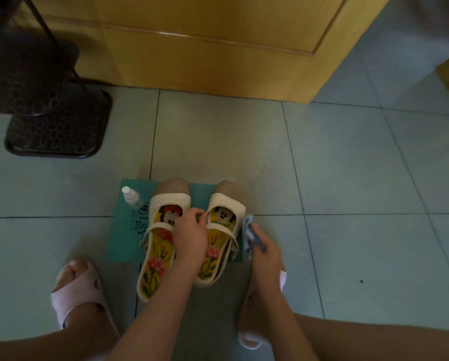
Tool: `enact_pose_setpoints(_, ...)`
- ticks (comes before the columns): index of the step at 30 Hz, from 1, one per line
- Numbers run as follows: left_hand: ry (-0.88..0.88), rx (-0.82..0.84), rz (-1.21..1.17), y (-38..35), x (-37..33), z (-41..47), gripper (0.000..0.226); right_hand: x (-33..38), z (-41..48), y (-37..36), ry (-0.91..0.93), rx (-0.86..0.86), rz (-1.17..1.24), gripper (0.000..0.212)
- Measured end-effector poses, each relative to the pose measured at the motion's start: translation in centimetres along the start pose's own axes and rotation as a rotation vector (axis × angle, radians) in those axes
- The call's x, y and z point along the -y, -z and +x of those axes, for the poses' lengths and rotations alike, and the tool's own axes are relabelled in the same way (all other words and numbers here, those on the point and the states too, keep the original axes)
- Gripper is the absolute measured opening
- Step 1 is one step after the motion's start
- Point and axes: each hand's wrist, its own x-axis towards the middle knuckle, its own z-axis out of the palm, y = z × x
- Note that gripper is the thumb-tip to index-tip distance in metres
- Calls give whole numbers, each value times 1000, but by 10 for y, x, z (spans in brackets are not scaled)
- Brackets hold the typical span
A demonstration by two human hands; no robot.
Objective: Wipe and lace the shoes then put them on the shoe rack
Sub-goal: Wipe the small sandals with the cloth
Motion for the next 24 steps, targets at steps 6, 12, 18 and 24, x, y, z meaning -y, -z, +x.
enact_pose_setpoints(6,-13,154,128,4,4,-7,54,61,33,23,152,172,211,46)
enact_pose_setpoints(12,-31,211,182,10,4,-15,73,58,16,3,52,193,373,49)
enact_pose_setpoints(18,-51,221,235,12,9,-19,49,55,-4,-1,-34,139,382,46)
enact_pose_setpoints(24,-77,190,208,13,11,-20,27,56,-5,0,-22,155,346,47)
